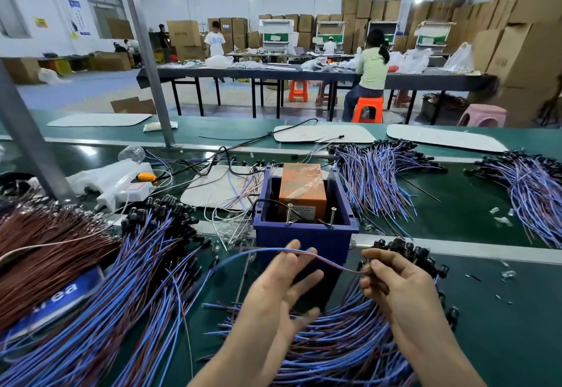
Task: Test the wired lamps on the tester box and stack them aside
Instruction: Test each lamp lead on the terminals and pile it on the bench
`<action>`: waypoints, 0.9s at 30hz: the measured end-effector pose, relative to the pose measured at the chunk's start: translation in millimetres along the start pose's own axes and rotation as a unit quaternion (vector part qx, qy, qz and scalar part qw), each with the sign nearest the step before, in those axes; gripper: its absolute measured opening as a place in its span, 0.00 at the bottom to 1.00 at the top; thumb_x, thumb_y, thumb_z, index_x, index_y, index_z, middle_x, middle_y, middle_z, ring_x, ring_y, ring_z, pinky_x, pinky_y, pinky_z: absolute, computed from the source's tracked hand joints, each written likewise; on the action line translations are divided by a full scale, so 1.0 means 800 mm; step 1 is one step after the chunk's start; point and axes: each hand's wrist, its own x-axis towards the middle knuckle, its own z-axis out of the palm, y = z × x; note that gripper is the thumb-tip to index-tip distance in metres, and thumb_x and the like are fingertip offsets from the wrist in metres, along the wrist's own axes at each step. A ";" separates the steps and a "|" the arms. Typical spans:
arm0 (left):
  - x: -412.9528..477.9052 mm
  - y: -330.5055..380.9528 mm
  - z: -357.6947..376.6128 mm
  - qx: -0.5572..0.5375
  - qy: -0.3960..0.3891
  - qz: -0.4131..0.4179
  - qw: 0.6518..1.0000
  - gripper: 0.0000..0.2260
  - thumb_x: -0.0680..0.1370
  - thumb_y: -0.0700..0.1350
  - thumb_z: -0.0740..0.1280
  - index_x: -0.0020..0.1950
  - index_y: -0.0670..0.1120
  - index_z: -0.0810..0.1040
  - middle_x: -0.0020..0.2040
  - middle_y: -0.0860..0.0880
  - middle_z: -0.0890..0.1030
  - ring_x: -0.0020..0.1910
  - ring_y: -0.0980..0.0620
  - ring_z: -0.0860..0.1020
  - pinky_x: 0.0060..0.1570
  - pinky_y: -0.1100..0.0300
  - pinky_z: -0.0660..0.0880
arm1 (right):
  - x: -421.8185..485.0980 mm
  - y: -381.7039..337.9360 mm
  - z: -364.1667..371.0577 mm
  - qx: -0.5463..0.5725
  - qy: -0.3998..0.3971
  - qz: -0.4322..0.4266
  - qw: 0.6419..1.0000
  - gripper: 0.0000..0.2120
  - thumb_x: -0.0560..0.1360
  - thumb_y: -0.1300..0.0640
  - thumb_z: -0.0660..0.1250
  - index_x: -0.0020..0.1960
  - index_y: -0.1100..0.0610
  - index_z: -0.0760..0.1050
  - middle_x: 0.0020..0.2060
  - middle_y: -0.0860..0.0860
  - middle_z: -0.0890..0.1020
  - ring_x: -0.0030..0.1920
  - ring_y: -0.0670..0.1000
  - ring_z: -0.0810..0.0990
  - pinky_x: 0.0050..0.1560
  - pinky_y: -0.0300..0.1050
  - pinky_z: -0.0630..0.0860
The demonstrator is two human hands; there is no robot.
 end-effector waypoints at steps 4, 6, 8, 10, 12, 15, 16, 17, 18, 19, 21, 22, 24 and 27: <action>0.000 0.011 -0.009 -0.054 0.054 0.049 0.996 0.11 0.70 0.47 0.64 0.43 0.47 0.86 0.47 0.46 0.85 0.32 0.55 0.79 0.35 0.62 0.78 | 0.004 0.007 -0.009 -0.039 0.007 0.010 0.999 0.10 0.80 0.68 0.59 0.48 0.63 0.78 0.32 0.56 0.78 0.27 0.49 0.77 0.27 0.37 0.75; 0.003 0.013 -0.009 -0.046 0.074 0.080 0.993 0.11 0.74 0.46 0.63 0.39 0.45 0.84 0.45 0.45 0.85 0.31 0.56 0.78 0.33 0.64 0.77 | 0.008 0.008 -0.013 -0.092 0.022 0.000 0.996 0.10 0.80 0.68 0.59 0.48 0.61 0.78 0.33 0.57 0.78 0.27 0.48 0.77 0.27 0.39 0.75; 0.005 0.013 -0.010 -0.036 0.094 0.116 0.988 0.13 0.78 0.44 0.60 0.42 0.44 0.83 0.44 0.44 0.85 0.32 0.55 0.79 0.35 0.65 0.78 | 0.014 0.011 -0.018 -0.174 0.053 -0.016 0.983 0.11 0.80 0.67 0.59 0.48 0.58 0.78 0.33 0.57 0.79 0.27 0.49 0.77 0.29 0.43 0.74; 0.008 0.016 -0.012 -0.038 0.100 0.147 0.983 0.13 0.80 0.44 0.58 0.48 0.42 0.81 0.44 0.44 0.85 0.34 0.55 0.80 0.37 0.66 0.79 | 0.020 0.014 -0.025 -0.272 0.086 -0.038 0.958 0.11 0.80 0.65 0.60 0.49 0.54 0.78 0.33 0.56 0.80 0.28 0.50 0.76 0.29 0.44 0.73; 0.010 0.018 -0.014 -0.040 0.095 0.172 0.980 0.13 0.80 0.44 0.57 0.54 0.42 0.80 0.44 0.44 0.85 0.34 0.55 0.81 0.38 0.67 0.78 | 0.024 0.016 -0.032 -0.360 0.101 -0.060 0.926 0.10 0.79 0.64 0.61 0.51 0.52 0.77 0.33 0.55 0.80 0.24 0.46 0.73 0.24 0.38 0.68; 0.010 0.019 -0.016 -0.018 0.084 0.211 0.974 0.14 0.76 0.47 0.59 0.58 0.45 0.78 0.44 0.44 0.85 0.35 0.55 0.81 0.39 0.67 0.78 | 0.027 0.016 -0.035 -0.438 0.100 -0.074 0.890 0.11 0.80 0.65 0.60 0.55 0.53 0.77 0.32 0.54 0.80 0.17 0.43 0.64 0.18 0.34 0.61; 0.010 0.019 -0.016 0.005 0.081 0.222 0.972 0.15 0.75 0.49 0.59 0.58 0.46 0.77 0.43 0.45 0.85 0.34 0.56 0.80 0.39 0.67 0.78 | 0.027 0.015 -0.036 -0.462 0.097 -0.079 0.878 0.11 0.80 0.64 0.60 0.56 0.53 0.77 0.31 0.53 0.80 0.18 0.44 0.64 0.18 0.35 0.61; 0.011 0.018 -0.017 0.044 0.076 0.228 0.970 0.15 0.75 0.50 0.59 0.57 0.47 0.78 0.41 0.46 0.85 0.33 0.56 0.79 0.38 0.67 0.77 | 0.027 0.013 -0.036 -0.490 0.092 -0.083 0.863 0.11 0.80 0.63 0.60 0.57 0.53 0.77 0.30 0.52 0.79 0.19 0.45 0.65 0.19 0.36 0.61; 0.012 0.017 -0.018 0.094 0.068 0.229 0.966 0.15 0.75 0.51 0.59 0.56 0.47 0.78 0.40 0.47 0.84 0.32 0.56 0.77 0.37 0.67 0.76 | 0.027 0.011 -0.036 -0.525 0.088 -0.086 0.842 0.10 0.80 0.60 0.60 0.56 0.52 0.77 0.29 0.50 0.78 0.20 0.45 0.66 0.20 0.37 0.62; 0.013 0.016 -0.018 0.152 0.051 0.224 0.961 0.15 0.75 0.52 0.58 0.55 0.48 0.79 0.38 0.47 0.84 0.30 0.57 0.76 0.35 0.68 0.75 | 0.027 0.008 -0.035 -0.562 0.088 -0.087 0.818 0.09 0.81 0.56 0.60 0.55 0.51 0.78 0.28 0.48 0.76 0.22 0.45 0.68 0.22 0.38 0.63; 0.017 0.014 -0.016 0.253 0.005 0.203 0.946 0.14 0.77 0.52 0.58 0.53 0.48 0.79 0.34 0.49 0.82 0.27 0.58 0.73 0.31 0.68 0.71 | 0.026 -0.002 -0.029 -0.623 0.094 -0.067 0.774 0.14 0.81 0.46 0.58 0.52 0.50 0.80 0.29 0.45 0.73 0.27 0.45 0.69 0.27 0.40 0.64; 0.020 0.012 -0.014 0.291 -0.011 0.193 0.937 0.13 0.78 0.51 0.58 0.52 0.49 0.80 0.33 0.50 0.82 0.26 0.58 0.72 0.30 0.68 0.70 | 0.024 -0.007 -0.024 -0.644 0.090 -0.054 0.758 0.18 0.80 0.41 0.56 0.51 0.50 0.80 0.30 0.45 0.73 0.28 0.45 0.69 0.27 0.40 0.64; 0.027 0.010 -0.011 0.339 -0.026 0.172 0.925 0.10 0.81 0.47 0.58 0.51 0.50 0.80 0.31 0.51 0.81 0.24 0.58 0.71 0.29 0.69 0.68 | 0.018 -0.014 -0.009 -0.662 0.077 -0.055 0.744 0.22 0.79 0.36 0.53 0.48 0.48 0.80 0.31 0.46 0.76 0.30 0.47 0.72 0.28 0.39 0.64; 0.037 0.006 -0.009 0.361 -0.044 0.144 0.920 0.10 0.82 0.46 0.59 0.51 0.50 0.80 0.30 0.52 0.81 0.24 0.58 0.70 0.28 0.69 0.67 | 0.005 -0.021 0.012 -0.642 0.062 -0.094 0.758 0.22 0.77 0.34 0.52 0.45 0.43 0.81 0.41 0.50 0.78 0.37 0.51 0.77 0.32 0.41 0.68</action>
